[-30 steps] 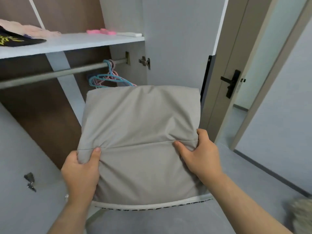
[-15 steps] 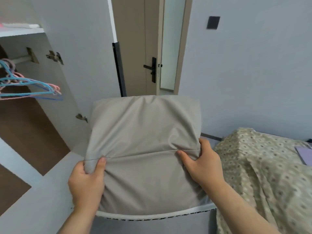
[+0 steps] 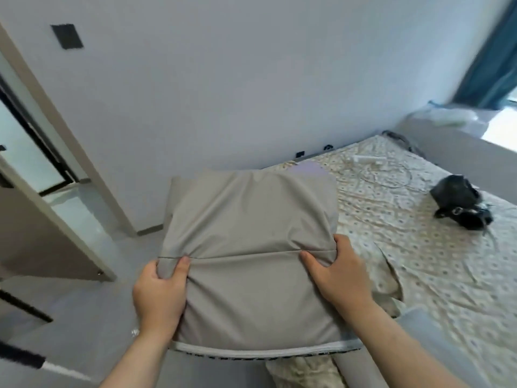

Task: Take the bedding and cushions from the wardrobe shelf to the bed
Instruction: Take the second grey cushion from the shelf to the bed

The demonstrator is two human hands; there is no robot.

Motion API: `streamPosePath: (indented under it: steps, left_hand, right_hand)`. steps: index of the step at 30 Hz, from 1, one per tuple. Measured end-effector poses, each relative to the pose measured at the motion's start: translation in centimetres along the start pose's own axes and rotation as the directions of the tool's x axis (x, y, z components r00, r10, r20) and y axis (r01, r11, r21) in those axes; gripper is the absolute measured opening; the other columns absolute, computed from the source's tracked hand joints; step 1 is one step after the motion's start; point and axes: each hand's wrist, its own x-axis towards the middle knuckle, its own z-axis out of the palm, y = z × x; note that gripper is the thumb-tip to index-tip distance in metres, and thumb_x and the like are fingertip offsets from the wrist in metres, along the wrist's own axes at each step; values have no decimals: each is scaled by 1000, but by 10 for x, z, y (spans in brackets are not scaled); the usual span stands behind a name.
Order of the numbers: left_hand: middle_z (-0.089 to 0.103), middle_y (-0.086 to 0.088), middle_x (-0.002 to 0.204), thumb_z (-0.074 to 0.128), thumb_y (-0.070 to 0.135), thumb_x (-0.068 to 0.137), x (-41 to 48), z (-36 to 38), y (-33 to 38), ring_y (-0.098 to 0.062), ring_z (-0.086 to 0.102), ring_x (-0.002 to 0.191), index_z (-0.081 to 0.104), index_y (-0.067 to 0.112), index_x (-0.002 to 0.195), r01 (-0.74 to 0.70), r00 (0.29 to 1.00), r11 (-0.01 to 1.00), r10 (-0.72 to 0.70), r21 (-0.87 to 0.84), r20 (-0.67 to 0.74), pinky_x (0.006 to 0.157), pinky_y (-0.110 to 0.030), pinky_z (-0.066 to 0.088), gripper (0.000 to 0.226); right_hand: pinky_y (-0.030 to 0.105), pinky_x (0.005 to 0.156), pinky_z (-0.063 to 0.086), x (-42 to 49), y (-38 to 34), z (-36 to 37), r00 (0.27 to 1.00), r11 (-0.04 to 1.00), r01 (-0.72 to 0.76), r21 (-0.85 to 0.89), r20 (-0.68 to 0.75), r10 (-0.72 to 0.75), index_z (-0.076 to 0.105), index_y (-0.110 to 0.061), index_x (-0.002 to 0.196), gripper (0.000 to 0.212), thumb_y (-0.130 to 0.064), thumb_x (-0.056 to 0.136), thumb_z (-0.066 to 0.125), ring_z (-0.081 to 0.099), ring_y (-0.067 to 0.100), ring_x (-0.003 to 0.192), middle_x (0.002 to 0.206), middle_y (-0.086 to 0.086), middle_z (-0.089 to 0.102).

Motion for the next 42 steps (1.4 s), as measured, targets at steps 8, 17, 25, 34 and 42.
streamPosePath:
  steps: [8, 17, 25, 34, 42]
  left_hand:
    - [60, 1, 68, 65, 46, 69, -54, 168, 83, -29, 56, 71, 56, 16, 71, -108, 887, 984, 160, -141, 433, 64, -36, 39, 31]
    - [62, -7, 70, 69, 41, 79, -126, 284, 108, -27, 58, 67, 59, 14, 72, -173, 544, 962, 274, -213, 793, 60, -40, 46, 30]
    - [65, -5, 72, 68, 42, 77, -226, 359, 93, -26, 60, 69, 60, 15, 75, -262, 192, 954, 199, -145, 961, 64, -40, 49, 29]
    - [62, -2, 72, 65, 39, 81, -330, 449, -17, -21, 57, 71, 55, 16, 75, -347, 140, 936, 115, -60, 984, 68, -40, 45, 26]
    - [60, -1, 76, 64, 43, 82, -350, 494, -98, -21, 54, 70, 50, 19, 78, -468, 171, 884, 83, 7, 982, 63, -38, 38, 28]
  right_hand:
    - [41, 80, 50, -16, 107, -124, 871, 943, -333, 15, -377, 314, 51, -23, 115, 64, -63, 68, 68, 63, 30, 96, 99, 2, 68]
    - [36, 78, 49, -82, 166, -169, 595, 783, -615, 93, -596, 539, 50, -23, 113, 60, -63, 71, 67, 63, 28, 96, 99, 1, 69]
    - [36, 74, 49, -144, 250, -174, 351, 575, -792, 204, -618, 704, 49, -21, 119, 65, -65, 73, 63, 63, 26, 93, 101, -1, 66]
    - [41, 82, 51, -180, 422, -105, 187, 389, -887, 250, -576, 796, 46, -18, 124, 74, -68, 72, 61, 63, 32, 100, 107, 6, 68]
    - [40, 79, 48, -181, 496, -45, 145, 347, -887, 303, -531, 835, 46, -17, 119, 67, -59, 72, 70, 61, 36, 102, 111, 10, 64]
